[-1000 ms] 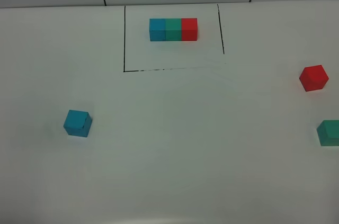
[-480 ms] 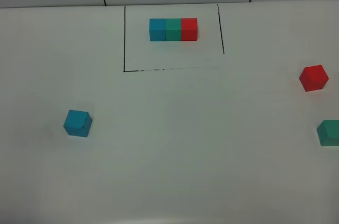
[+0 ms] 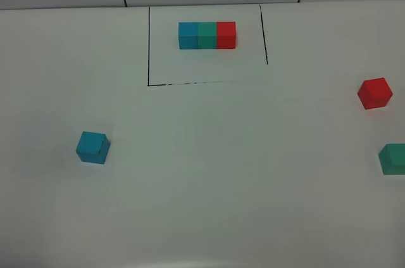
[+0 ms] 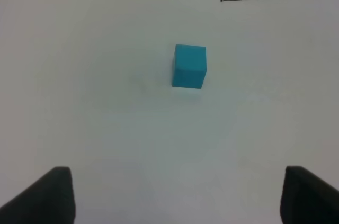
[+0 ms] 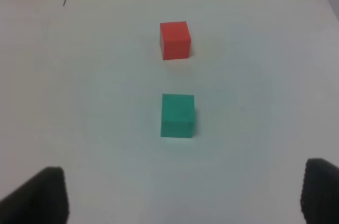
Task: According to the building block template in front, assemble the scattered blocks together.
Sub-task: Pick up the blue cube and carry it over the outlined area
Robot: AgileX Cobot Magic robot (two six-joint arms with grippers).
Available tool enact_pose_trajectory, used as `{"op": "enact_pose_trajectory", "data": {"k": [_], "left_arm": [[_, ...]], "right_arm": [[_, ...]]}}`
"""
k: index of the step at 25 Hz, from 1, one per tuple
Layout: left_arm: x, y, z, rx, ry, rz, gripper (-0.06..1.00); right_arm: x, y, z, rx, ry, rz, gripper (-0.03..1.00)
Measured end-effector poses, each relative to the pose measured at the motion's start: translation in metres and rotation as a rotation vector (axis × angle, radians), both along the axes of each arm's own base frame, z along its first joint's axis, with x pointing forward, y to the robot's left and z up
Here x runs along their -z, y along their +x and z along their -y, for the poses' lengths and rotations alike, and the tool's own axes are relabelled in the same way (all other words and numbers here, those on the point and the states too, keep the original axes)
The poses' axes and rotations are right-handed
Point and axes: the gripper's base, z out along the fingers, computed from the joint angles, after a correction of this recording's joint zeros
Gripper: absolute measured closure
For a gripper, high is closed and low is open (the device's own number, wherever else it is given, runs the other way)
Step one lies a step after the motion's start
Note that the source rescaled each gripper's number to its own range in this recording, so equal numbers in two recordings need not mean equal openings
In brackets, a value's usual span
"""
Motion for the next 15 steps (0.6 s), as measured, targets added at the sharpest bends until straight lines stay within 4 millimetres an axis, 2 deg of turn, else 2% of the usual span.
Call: {"op": "enact_pose_trajectory", "data": {"k": [5, 8, 11, 15], "left_arm": [[0.000, 0.001, 0.000, 0.000, 0.000, -0.004, 0.00], [-0.003, 0.008, 0.000, -0.002, -0.002, -0.036, 0.00], [-0.011, 0.024, -0.001, -0.008, -0.006, -0.060, 0.00], [-0.019, 0.055, -0.001, -0.013, -0.008, -0.151, 0.00]], "right_arm": [[0.000, 0.000, 0.000, 0.000, 0.000, 0.000, 0.05], [0.000, 0.000, 0.000, 0.000, 0.000, 0.000, 0.05], [0.000, 0.000, 0.000, 0.000, 0.000, 0.000, 0.05], [0.000, 0.000, 0.000, 0.000, 0.000, 0.000, 0.05]]}}
